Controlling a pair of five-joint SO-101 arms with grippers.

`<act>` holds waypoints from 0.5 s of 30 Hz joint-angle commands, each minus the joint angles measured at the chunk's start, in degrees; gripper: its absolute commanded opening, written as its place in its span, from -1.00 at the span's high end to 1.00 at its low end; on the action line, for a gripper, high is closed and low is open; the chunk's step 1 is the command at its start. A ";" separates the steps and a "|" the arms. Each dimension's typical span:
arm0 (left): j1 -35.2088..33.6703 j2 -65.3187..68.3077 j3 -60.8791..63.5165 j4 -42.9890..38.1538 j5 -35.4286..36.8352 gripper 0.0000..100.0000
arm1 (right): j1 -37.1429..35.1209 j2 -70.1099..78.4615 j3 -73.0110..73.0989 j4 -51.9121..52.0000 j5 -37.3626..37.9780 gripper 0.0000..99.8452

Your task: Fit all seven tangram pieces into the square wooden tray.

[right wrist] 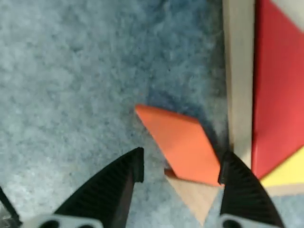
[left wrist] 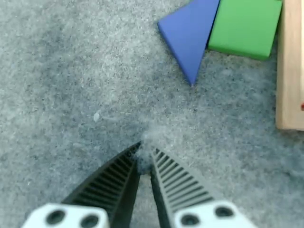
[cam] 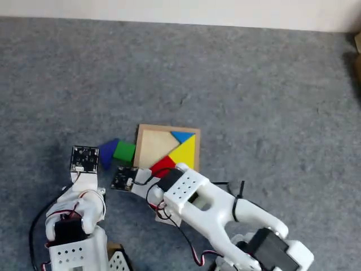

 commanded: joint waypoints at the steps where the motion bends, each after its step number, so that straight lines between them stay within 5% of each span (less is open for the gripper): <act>1: -0.84 -0.40 1.10 -0.88 0.26 0.99 | -0.04 1.80 -2.86 -4.62 2.90 0.49; 10: -0.66 -0.40 1.10 -0.79 0.26 0.99 | 5.23 6.37 -2.77 -9.01 3.87 0.50; 15: -0.57 -0.40 1.10 -0.79 0.26 0.99 | 6.64 7.60 -2.77 -9.10 3.87 0.76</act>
